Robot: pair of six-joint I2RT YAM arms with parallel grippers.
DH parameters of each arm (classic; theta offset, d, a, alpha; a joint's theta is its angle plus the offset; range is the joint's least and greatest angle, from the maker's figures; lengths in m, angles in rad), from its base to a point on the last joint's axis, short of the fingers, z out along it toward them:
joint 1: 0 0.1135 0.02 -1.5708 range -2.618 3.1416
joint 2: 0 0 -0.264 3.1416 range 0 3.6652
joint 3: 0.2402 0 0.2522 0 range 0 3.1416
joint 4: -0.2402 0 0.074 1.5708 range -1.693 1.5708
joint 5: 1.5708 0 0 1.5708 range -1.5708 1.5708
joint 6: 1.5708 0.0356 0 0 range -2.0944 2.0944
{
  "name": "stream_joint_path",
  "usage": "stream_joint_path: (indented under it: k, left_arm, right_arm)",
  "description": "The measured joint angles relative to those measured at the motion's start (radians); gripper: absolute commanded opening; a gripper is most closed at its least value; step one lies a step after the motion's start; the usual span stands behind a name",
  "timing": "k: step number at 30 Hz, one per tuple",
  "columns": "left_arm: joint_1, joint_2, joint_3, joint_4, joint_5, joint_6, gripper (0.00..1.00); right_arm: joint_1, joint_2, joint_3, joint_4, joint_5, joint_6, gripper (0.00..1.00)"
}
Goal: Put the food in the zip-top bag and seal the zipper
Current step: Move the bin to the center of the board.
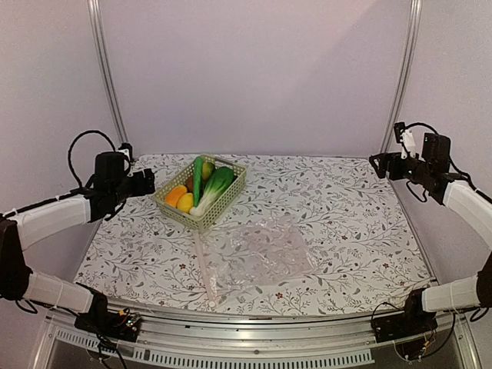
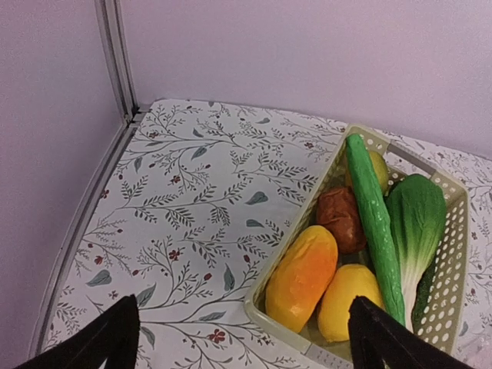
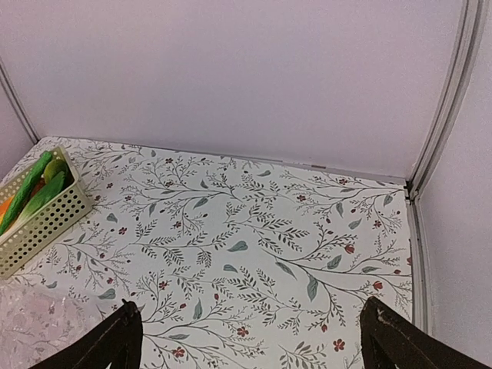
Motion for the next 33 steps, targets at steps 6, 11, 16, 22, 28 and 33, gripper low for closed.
stream_joint_path:
  k: [6, 11, 16, 22, 28, 33]
  left_arm:
    - [0.024, -0.047, -0.021, 0.102, 0.151, 0.010, 0.70]
    - [0.014, -0.076, -0.025, 0.177, 0.279, 0.023, 0.67]
    - [-0.077, -0.029, 0.043, 0.141, 0.305, 0.034, 0.67]
    - [-0.244, 0.142, 0.211, -0.005, 0.278, 0.031, 0.60]
    - [-0.325, 0.283, 0.326, -0.186, 0.214, 0.008, 0.49]
    - [-0.332, 0.375, 0.405, -0.256, 0.189, -0.023, 0.43]
  right_arm:
    - [-0.024, 0.029, -0.043, 0.013, -0.150, -0.043, 0.99]
    - [-0.030, 0.034, -0.070, 0.021, -0.265, -0.088, 0.99]
    - [-0.032, 0.034, -0.102, 0.037, -0.305, -0.143, 0.95]
    - [-0.033, 0.048, -0.106, 0.030, -0.379, -0.211, 0.91]
    - [-0.029, 0.060, -0.106, 0.002, -0.446, -0.248, 0.91]
    - [-0.029, 0.063, -0.106, -0.006, -0.483, -0.255, 0.88]
